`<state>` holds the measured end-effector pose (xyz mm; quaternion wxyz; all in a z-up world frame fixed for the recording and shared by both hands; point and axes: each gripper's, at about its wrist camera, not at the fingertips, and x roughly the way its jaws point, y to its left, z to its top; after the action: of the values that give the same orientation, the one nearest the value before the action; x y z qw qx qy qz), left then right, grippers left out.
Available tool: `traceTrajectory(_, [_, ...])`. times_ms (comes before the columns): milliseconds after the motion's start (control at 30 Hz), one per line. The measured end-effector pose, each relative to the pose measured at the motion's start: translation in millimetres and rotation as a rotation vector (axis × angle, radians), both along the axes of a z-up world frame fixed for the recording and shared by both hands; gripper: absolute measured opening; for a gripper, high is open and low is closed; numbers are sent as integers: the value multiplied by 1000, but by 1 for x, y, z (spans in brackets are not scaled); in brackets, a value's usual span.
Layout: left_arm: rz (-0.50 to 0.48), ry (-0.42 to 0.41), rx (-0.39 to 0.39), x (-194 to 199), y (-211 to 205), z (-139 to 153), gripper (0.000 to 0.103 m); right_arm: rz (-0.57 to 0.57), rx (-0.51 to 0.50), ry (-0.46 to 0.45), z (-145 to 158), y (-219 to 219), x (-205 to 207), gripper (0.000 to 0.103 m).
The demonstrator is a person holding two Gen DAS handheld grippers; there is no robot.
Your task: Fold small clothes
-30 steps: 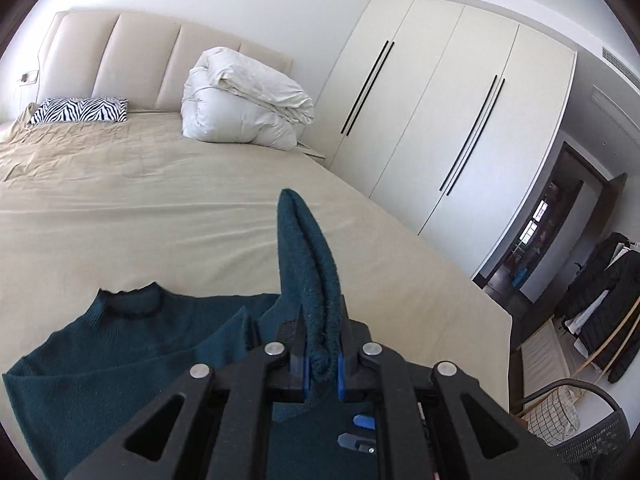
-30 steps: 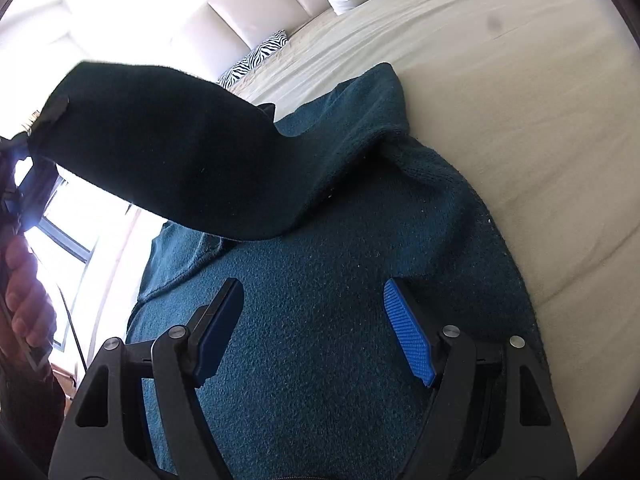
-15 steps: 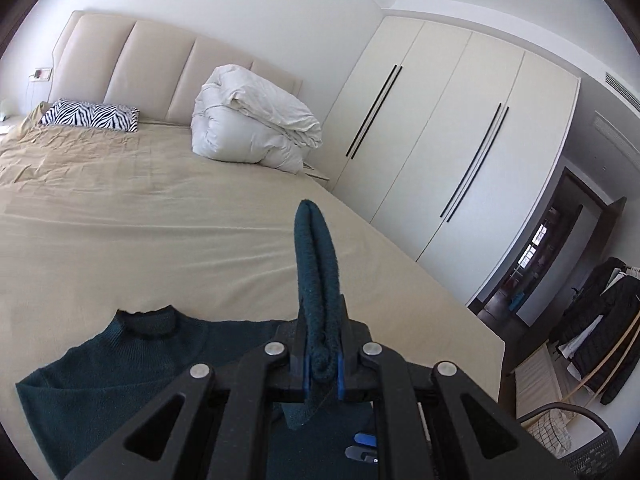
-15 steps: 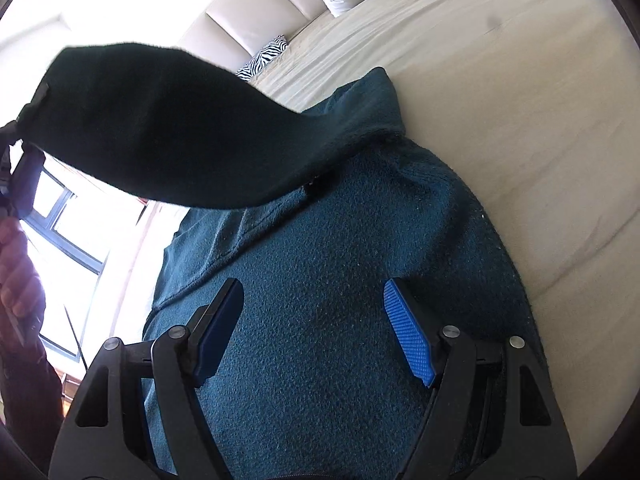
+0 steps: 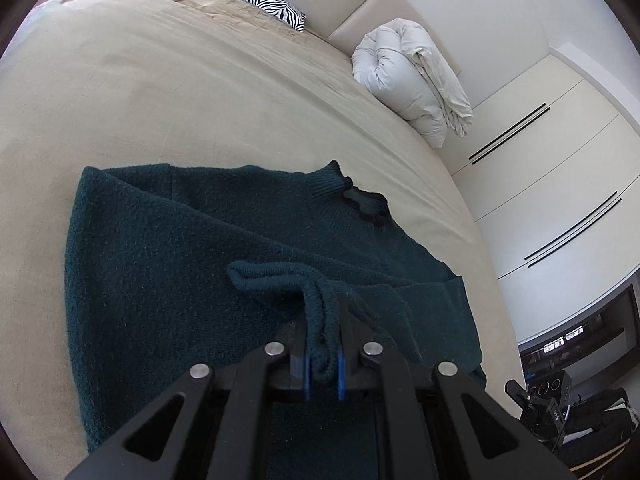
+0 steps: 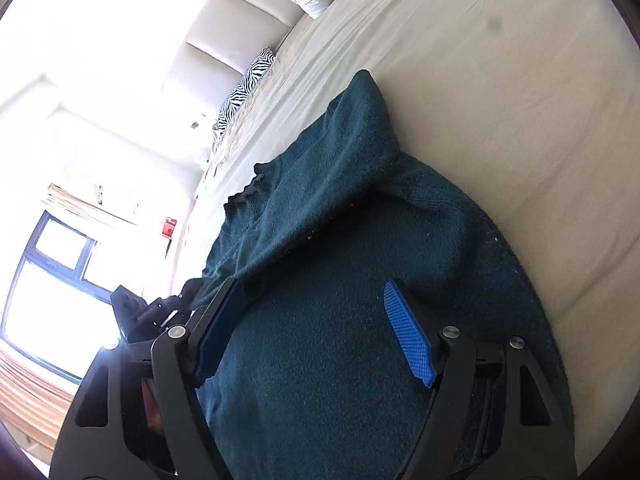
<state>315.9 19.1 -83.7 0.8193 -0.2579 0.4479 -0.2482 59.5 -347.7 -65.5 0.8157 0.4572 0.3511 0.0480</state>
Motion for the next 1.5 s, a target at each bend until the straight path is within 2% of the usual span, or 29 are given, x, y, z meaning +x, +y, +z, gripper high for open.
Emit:
traceTrajectory(133, [-5, 20, -10, 1, -1, -9, 10, -32, 118, 7, -5, -9, 33, 72])
traceTrajectory(233, [-16, 33, 15, -3, -2, -16, 17, -89, 175, 17, -12, -20, 52, 72])
traceTrajectory(333, [-14, 37, 6, -7, 4, -22, 19, -173, 231, -11, -15, -41, 53, 72])
traceTrajectory(433, [-11, 45, -25, -8, 11, -28, 19, -186, 330, -33, -25, -54, 49, 70])
traceTrajectory(533, [-21, 42, -14, -10, 11, -27, 21, -145, 288, -11, -20, -49, 47, 71])
traceTrajectory(700, [-15, 38, -27, -10, 16, -21, 36, -118, 251, 14, -11, -51, 29, 72])
traceTrajectory(867, [-3, 54, -35, -2, 15, -20, 36, -106, 185, 26, 2, -57, 12, 73])
traceTrajectory(933, [-5, 59, -12, 3, 10, -16, 37, -106, 168, 33, 5, -57, 10, 73])
traceTrajectory(967, [-15, 63, 7, 7, 5, -13, 48, -104, 166, 31, 5, -57, 9, 73])
traceTrajectory(1033, [-52, 82, 33, 15, -5, -12, 58, -100, 165, 33, 4, -56, 9, 73])
traceTrajectory(1100, [-57, 60, 111, 17, -13, -7, 50, -99, 169, 39, 1, -56, 8, 73])
traceTrajectory(1133, [-54, 53, 134, 18, -15, -5, 25, -101, 173, 44, -1, -56, 7, 73])
traceTrajectory(1167, [-52, 52, 127, 18, -14, -3, 9, -104, 176, 45, -4, -56, 7, 73])
traceTrajectory(1200, [-41, 34, 113, 17, -12, 2, 9, -106, 175, 43, -4, -56, 6, 73])
traceTrajectory(1400, [-23, -143, 148, 10, -17, 41, 9, -107, 152, 26, 1, -59, 2, 73])
traceTrajectory(1467, [-22, -115, 177, 18, -18, 32, 11, -108, 146, 26, 3, -60, 2, 73])
traceTrajectory(1500, [-36, -64, 207, 23, -20, 19, 12, -105, 145, 27, 3, -60, 3, 73])
